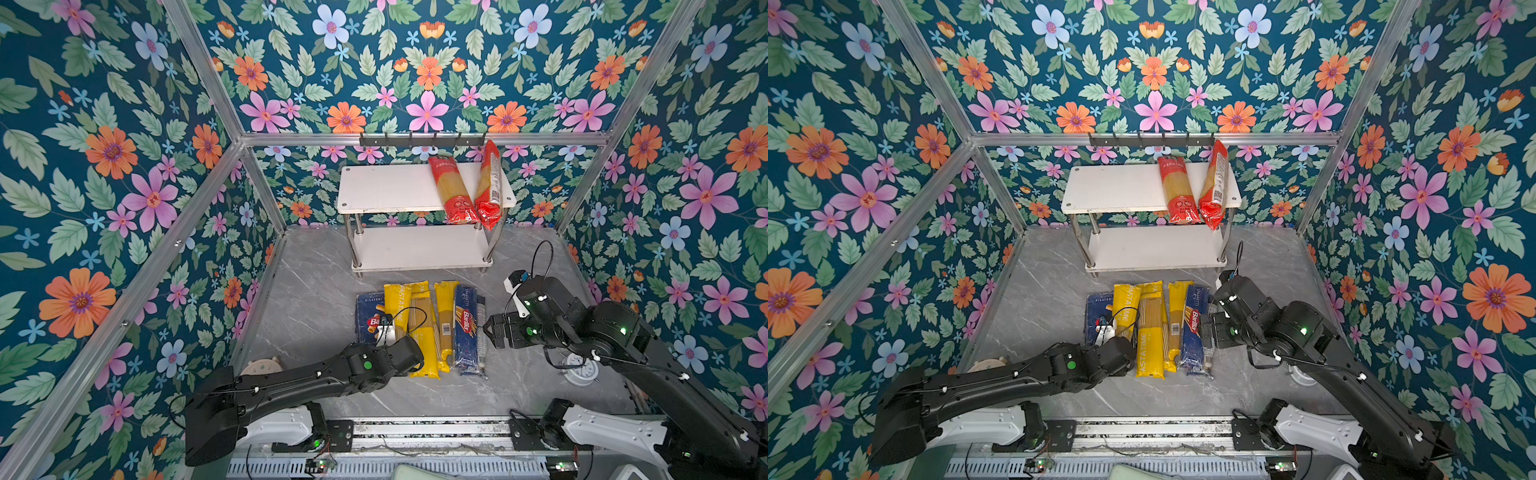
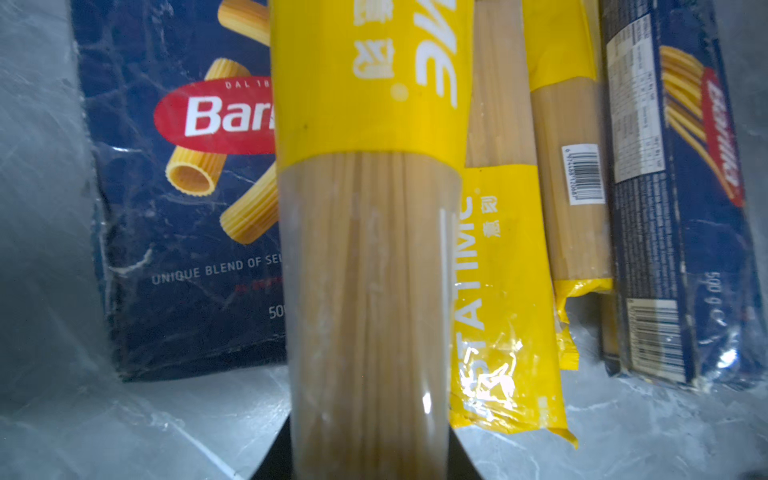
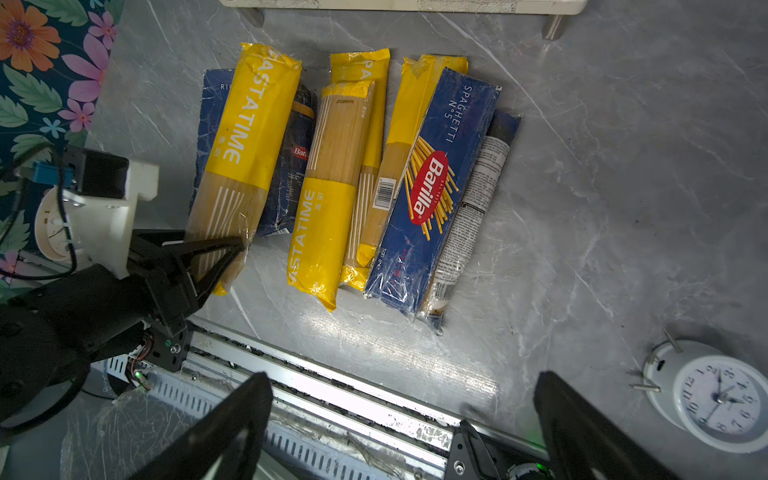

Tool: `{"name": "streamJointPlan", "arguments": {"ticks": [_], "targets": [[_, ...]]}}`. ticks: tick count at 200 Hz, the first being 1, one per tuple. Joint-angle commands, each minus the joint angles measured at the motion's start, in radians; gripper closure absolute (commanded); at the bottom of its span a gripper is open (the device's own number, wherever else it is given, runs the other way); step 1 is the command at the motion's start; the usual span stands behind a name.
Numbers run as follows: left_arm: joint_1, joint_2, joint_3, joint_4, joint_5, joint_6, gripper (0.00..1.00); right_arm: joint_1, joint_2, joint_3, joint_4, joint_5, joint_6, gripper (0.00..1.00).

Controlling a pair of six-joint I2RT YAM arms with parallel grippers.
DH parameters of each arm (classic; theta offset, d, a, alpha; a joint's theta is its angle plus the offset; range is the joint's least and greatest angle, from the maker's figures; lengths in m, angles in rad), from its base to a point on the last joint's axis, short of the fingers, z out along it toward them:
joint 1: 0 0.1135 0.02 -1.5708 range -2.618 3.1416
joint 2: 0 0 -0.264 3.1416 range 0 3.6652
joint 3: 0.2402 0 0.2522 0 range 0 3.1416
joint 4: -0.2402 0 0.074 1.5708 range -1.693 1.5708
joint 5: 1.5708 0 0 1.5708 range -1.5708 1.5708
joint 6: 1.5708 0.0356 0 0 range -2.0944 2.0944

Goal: Place and organize the pasta boxes and bags onto the shelf
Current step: 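Close the left gripper on the yellow Pastatime spaghetti bag, then lift the yellow Pastatime bag upright toward the shelf with the left gripper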

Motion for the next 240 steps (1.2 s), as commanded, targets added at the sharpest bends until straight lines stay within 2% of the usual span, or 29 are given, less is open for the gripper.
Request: {"name": "streamJointPlan", "arguments": {"ticks": [1,42,110,153,189,203,240], "targets": [[0.0,-0.028,0.021,0.027,-0.109,0.047,1.0,-0.004,0.007,0.012,0.007,-0.014,-0.026,0.01],[0.0,-0.06,0.089,-0.02,-0.132,0.083,1.0,-0.016,0.019,0.035,0.016,-0.024,-0.04,0.01],[0.0,0.011,0.422,-0.272,-0.184,0.164,1.0,-0.019,0.042,0.059,0.051,-0.027,-0.054,0.01],[0.0,0.061,0.616,-0.313,-0.216,0.235,1.0,-0.03,0.071,0.107,0.052,-0.017,-0.076,0.01],[0.003,0.167,0.834,-0.353,-0.267,0.329,1.0,-0.053,0.09,0.14,0.054,-0.02,-0.091,0.01],[0.021,0.219,0.925,-0.385,-0.291,0.347,1.0,-0.064,0.095,0.148,0.057,-0.024,-0.098,0.01],[0.153,0.306,1.077,-0.36,-0.213,0.424,1.0,-0.089,0.096,0.185,0.046,-0.017,-0.11,0.01]]}}
